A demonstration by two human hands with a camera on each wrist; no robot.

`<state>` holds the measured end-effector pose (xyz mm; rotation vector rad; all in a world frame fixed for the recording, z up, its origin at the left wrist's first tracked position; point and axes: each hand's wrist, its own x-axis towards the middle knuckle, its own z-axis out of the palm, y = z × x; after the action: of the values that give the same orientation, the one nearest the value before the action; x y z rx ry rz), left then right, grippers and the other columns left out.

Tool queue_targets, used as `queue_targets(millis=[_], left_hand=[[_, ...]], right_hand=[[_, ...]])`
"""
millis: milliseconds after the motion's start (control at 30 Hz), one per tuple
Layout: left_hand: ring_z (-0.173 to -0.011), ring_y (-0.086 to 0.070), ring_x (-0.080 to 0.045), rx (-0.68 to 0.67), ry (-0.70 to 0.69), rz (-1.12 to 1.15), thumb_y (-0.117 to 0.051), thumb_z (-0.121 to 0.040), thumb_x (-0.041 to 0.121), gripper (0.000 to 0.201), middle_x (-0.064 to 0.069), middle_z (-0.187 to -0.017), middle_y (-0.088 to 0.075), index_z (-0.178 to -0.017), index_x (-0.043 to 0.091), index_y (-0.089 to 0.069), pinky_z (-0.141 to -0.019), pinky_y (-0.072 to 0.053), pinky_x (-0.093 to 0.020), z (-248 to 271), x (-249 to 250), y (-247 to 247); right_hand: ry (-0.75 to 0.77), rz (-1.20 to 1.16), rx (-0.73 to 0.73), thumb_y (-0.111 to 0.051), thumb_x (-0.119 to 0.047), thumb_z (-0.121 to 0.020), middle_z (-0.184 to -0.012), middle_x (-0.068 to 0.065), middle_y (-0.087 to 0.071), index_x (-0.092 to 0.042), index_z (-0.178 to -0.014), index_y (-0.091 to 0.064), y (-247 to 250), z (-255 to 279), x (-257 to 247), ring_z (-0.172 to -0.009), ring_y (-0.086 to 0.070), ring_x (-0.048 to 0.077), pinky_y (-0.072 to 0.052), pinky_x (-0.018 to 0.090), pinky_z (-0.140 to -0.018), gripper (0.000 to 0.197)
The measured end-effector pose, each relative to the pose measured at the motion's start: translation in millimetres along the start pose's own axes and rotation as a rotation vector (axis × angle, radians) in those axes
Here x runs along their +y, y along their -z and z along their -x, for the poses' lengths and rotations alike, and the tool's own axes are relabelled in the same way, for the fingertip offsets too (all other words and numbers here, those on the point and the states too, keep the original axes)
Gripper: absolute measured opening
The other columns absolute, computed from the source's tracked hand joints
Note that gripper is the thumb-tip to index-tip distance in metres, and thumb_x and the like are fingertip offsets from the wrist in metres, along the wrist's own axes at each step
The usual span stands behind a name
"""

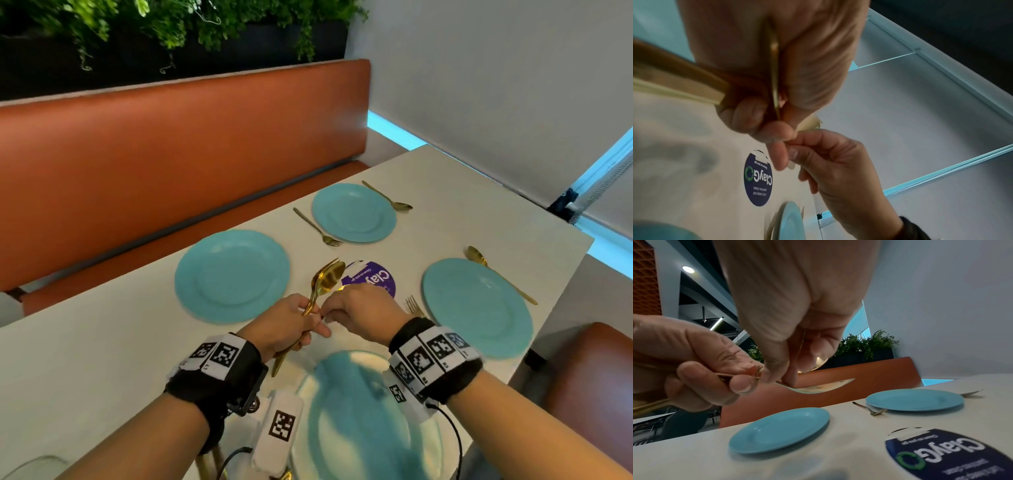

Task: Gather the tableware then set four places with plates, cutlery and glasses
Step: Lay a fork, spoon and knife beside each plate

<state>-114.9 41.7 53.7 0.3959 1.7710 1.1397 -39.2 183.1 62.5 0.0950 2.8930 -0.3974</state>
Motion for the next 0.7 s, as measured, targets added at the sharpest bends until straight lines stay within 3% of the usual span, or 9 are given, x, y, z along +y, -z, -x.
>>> queue_targets(millis=[167,400,467,567,700], left_hand=[[-0.052,-0.041,-0.01,-0.03,0.024,0.018,-0.043,-0.099,0.011,0.01,-0.005,-0.083,-0.071,-0.092,0.017,-0.047,-0.047,-0.033,-0.018,19.9,-17.5,22.1],[-0.052,-0.052,-0.009,-0.006,0.039,0.03,-0.042,-0.1,0.018,0.006,-0.007,-0.089,-0.072,-0.101,0.016,-0.048,-0.05,-0.038,-0.02,30.6,-20.7,35.1],[-0.055,-0.059,-0.01,0.058,0.043,0.064,-0.044,-0.099,0.017,0.004,-0.004,-0.086,-0.072,-0.099,0.017,-0.048,-0.049,-0.04,-0.02,25.3,-19.9,38.4],[-0.055,-0.059,-0.011,0.27,0.036,0.18,-0.048,-0.097,0.013,0.006,0.0,-0.077,-0.066,-0.103,0.014,-0.046,-0.047,-0.041,-0.019,15.9,-18.7,50.1],[-0.058,-0.052,-0.015,0.451,0.032,0.313,-0.041,-0.1,0.014,0.008,-0.004,-0.079,-0.062,-0.107,0.011,-0.043,-0.049,-0.036,-0.022,2.9,-13.2,73.5]], right_hand=[[0.042,0.036,-0.076,-0.05,-0.026,-0.094,-0.11,-0.004,-0.068,-0.029,-0.112,-0.068,-4.2,-5.4,-29.0,-0.104,-0.061,0.019,-0.05,0.037,-0.085,0.025],[0.049,-0.028,-0.153,-0.059,-0.025,-0.09,-0.105,-0.003,-0.067,-0.023,-0.103,-0.073,2.3,-16.2,-41.3,-0.099,-0.058,0.017,-0.048,0.033,-0.085,0.02],[0.01,-0.043,-0.159,-0.062,-0.025,-0.087,-0.104,-0.002,-0.067,-0.021,-0.1,-0.074,2.7,-16.8,-35.4,-0.098,-0.058,0.017,-0.048,0.033,-0.085,0.018],[-0.105,-0.117,-0.145,-0.067,-0.024,-0.085,-0.101,-0.002,-0.069,-0.018,-0.096,-0.075,4.0,-19.4,-17.8,-0.095,-0.059,0.014,-0.046,0.026,-0.085,0.015],[-0.353,-0.39,-0.056,-0.072,-0.02,-0.081,-0.094,0.001,-0.071,-0.014,-0.091,-0.075,6.7,-43.2,10.4,-0.083,-0.058,0.008,-0.044,0.012,-0.071,0.011]])
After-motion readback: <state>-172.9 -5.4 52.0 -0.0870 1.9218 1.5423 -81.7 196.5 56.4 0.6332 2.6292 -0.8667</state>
